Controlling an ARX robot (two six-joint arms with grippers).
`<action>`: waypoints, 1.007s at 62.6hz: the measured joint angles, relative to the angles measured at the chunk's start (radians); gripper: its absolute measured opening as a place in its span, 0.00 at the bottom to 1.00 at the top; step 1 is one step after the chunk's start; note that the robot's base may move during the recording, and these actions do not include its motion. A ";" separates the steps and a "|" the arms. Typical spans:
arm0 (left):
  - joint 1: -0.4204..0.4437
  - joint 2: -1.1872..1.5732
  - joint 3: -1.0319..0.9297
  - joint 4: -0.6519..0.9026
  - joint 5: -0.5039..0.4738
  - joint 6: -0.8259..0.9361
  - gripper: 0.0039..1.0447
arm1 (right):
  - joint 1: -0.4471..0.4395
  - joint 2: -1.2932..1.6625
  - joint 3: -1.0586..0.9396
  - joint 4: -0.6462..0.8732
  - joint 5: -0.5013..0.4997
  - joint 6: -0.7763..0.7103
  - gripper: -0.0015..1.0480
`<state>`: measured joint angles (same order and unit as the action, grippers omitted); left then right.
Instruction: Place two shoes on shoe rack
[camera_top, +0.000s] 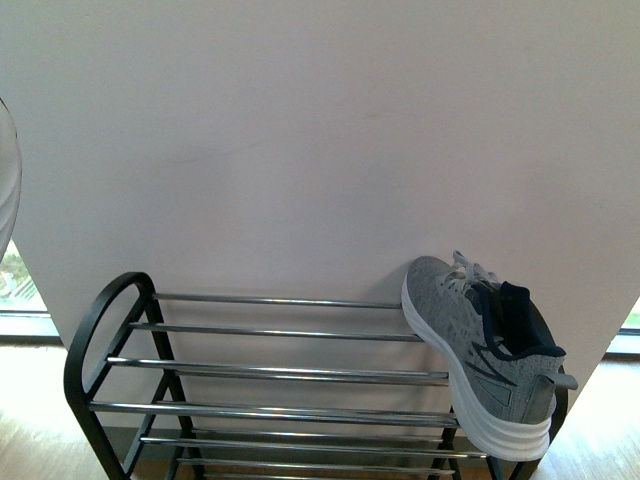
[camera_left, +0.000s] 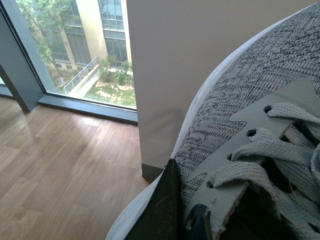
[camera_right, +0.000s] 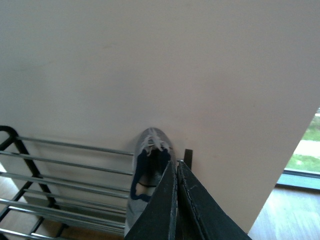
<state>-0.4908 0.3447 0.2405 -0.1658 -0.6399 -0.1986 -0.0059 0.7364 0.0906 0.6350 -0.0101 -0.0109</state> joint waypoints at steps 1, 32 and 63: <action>0.000 0.000 0.000 0.000 0.000 0.000 0.01 | 0.000 -0.008 -0.003 -0.005 0.001 0.000 0.02; 0.000 0.000 0.000 0.000 0.000 0.000 0.01 | 0.002 -0.211 -0.071 -0.119 0.011 0.000 0.02; 0.000 0.000 0.000 0.000 0.000 0.000 0.01 | 0.002 -0.444 -0.072 -0.341 0.011 0.000 0.02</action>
<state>-0.4908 0.3450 0.2405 -0.1658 -0.6399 -0.1986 -0.0036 0.2920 0.0189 0.2943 0.0006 -0.0105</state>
